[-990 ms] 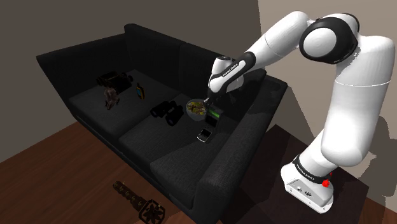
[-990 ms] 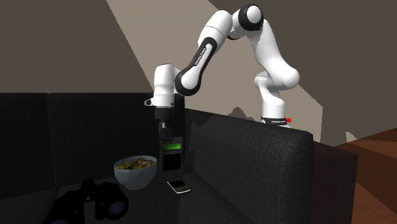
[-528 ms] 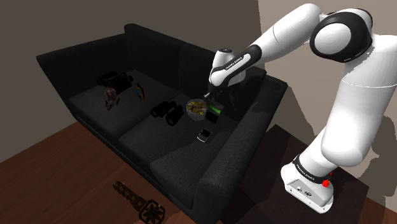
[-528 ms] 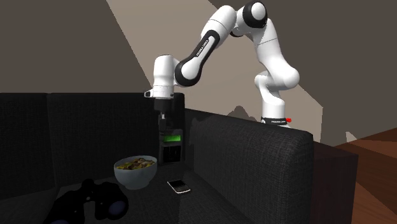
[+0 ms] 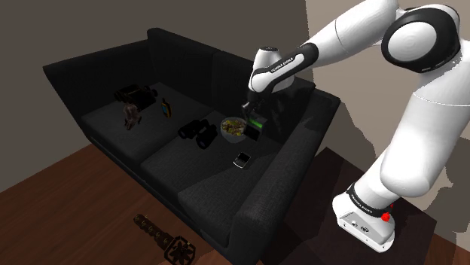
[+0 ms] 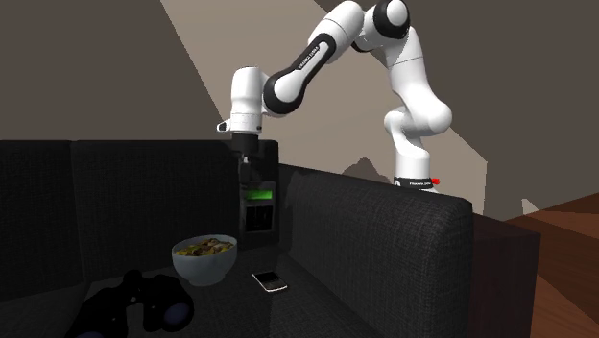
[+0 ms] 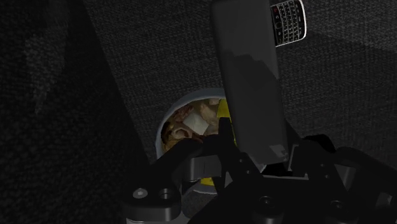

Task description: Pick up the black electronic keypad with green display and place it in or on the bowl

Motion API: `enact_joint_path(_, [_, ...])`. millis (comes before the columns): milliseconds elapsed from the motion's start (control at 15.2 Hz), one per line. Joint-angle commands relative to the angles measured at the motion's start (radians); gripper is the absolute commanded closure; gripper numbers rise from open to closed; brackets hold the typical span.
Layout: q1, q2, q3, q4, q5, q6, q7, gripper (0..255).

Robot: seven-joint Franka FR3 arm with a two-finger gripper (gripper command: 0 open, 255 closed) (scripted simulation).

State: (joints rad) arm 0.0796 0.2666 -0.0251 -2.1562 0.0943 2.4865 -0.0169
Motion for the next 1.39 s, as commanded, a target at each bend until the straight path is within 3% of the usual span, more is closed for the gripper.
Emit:
enact_joint_path(0, [0.0, -0.02, -0.002, 0.003, -0.003, -0.023, 0.002, 255])
enact_joint_path(528, [0.001, -0.088, -0.005, 0.029, -0.013, -0.117, 0.013, 255])
enact_joint_path(990, [-0.027, 0.118, -0.016, 0.406, -0.009, -0.29, -0.015, 255])
enact_joint_path(1320, [-0.05, 0.305, -0.02, 0.751, -0.006, -0.449, -0.027, 255])
